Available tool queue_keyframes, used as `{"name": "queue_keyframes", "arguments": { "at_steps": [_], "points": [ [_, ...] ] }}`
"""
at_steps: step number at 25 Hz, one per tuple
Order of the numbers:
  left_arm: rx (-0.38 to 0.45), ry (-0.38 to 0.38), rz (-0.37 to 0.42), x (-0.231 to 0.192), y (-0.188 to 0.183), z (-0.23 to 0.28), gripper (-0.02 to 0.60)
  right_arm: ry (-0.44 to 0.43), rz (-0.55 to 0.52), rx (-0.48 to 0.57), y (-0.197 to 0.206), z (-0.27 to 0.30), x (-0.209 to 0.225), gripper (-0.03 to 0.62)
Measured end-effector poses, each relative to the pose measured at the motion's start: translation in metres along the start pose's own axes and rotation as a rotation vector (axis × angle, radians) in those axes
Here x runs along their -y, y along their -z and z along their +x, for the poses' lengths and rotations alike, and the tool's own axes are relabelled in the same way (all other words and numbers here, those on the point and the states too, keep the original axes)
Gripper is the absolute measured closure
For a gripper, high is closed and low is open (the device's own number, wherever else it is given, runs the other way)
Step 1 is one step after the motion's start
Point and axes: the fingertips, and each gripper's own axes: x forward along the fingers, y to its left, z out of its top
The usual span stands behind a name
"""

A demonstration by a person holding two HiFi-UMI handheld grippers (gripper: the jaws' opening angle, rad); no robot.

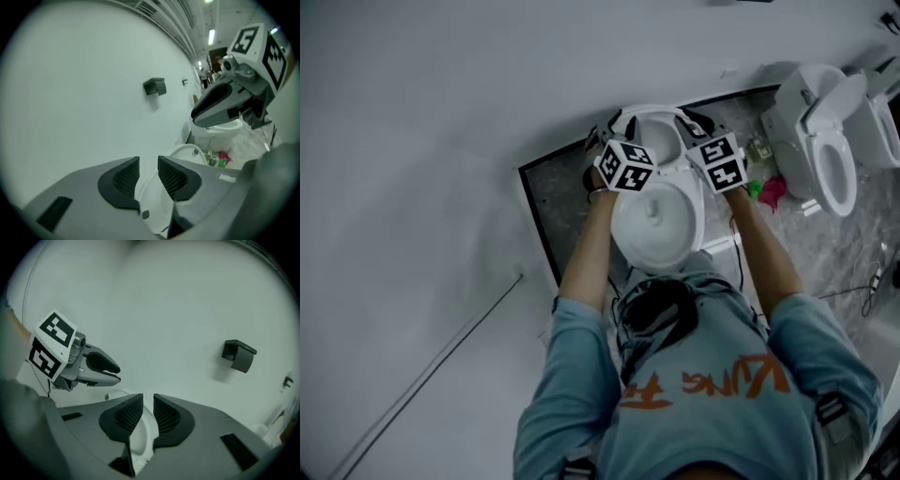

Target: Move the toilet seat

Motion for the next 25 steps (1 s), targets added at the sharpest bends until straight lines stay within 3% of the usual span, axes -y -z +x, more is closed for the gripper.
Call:
{"name": "queue_keyframes", "arguments": {
  "at_steps": [6,11,13,15,17,18,25],
  "points": [
    [0.170,-0.013,-0.138,-0.034,-0.029,-0.050,0.505,0.115,0.145,0.131,-0.037,-0.031,0.001,0.585],
    [0.336,-0.045,-0.346,-0.060,-0.065,-0.099,0.573,0.128,0.264,0.281,-0.074,-0.068,-0.005,0.595],
    [0.381,-0.020,-0.423,-0.063,-0.076,-0.116,0.580,0.097,0.306,0.381,-0.097,-0.085,-0.012,0.595],
    [0.402,0.044,-0.552,-0.061,-0.080,-0.130,0.580,0.088,0.345,0.455,-0.112,-0.101,-0.020,0.595],
    [0.445,0.092,-0.677,-0.059,-0.081,-0.147,0.580,0.131,0.358,0.454,-0.112,-0.111,-0.024,0.595],
    [0.464,0.103,-0.699,-0.055,-0.080,-0.154,0.580,0.152,0.358,0.438,-0.108,-0.115,-0.026,0.595],
    [0.471,0.158,-0.538,-0.018,-0.074,-0.158,0.580,0.230,0.368,0.378,-0.077,-0.129,-0.031,0.595]
  ]
}}
